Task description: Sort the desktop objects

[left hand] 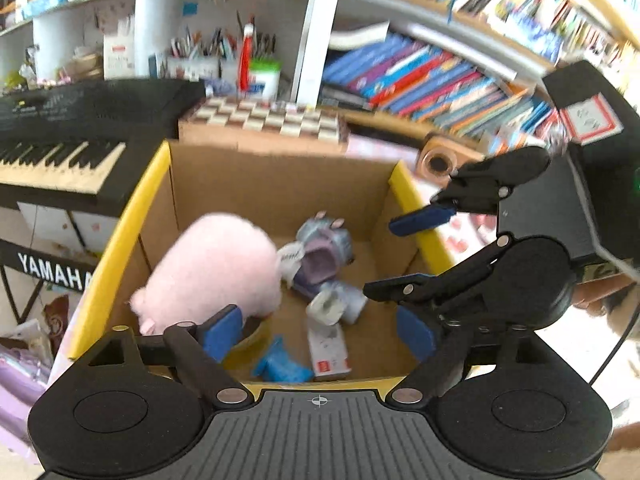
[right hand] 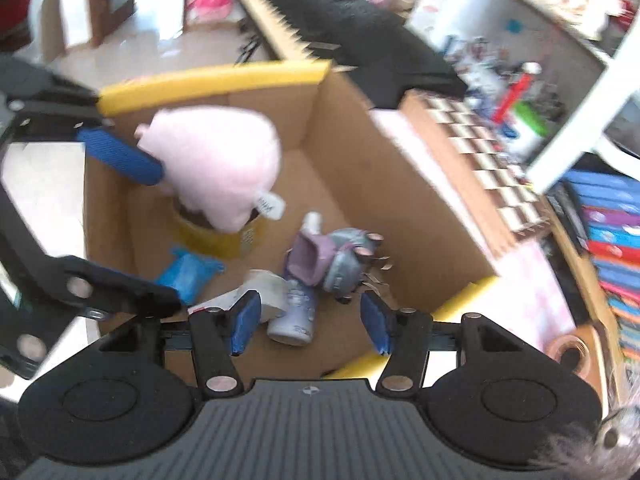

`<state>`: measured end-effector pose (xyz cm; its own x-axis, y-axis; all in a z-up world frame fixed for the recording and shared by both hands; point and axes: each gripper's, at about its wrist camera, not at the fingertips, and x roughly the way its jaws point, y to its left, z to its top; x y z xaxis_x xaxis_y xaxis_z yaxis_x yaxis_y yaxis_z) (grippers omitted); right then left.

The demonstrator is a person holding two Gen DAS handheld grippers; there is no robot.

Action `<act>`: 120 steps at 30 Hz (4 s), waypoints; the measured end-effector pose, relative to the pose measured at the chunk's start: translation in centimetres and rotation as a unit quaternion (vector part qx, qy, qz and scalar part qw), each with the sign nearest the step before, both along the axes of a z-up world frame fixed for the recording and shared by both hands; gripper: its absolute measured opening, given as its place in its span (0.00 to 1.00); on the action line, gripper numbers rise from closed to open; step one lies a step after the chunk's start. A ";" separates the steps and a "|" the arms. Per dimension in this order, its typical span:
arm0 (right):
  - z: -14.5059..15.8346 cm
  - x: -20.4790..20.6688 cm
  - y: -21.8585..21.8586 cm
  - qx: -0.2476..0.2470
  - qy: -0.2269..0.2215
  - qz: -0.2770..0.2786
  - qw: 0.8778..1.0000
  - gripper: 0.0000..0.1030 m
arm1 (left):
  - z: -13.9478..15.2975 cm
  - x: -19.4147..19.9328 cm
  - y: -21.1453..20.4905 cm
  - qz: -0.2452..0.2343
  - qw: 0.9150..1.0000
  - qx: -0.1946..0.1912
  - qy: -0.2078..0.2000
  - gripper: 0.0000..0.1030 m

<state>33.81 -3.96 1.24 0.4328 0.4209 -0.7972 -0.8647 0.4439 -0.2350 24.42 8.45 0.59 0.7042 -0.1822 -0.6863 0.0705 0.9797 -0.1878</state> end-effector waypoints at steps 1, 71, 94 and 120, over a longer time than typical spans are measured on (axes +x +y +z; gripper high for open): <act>0.6 -0.4 -0.5 0.007 -0.006 -0.012 1.000 0.52 | 0.5 -0.7 0.1 0.003 1.000 -0.007 -0.012 0.88; -0.8 -30.3 -12.0 0.189 -0.078 -0.427 0.881 0.97 | -0.1 -21.2 -5.9 0.078 0.991 0.085 -0.071 1.00; -1.4 -30.5 -12.6 0.180 -0.062 -0.438 0.879 1.00 | -1.0 -21.2 -7.0 0.053 0.994 0.088 -0.045 1.00; -2.3 -30.4 -13.2 0.178 -0.057 -0.447 0.875 1.00 | -1.2 -20.6 -7.1 0.041 0.994 0.091 -0.041 1.00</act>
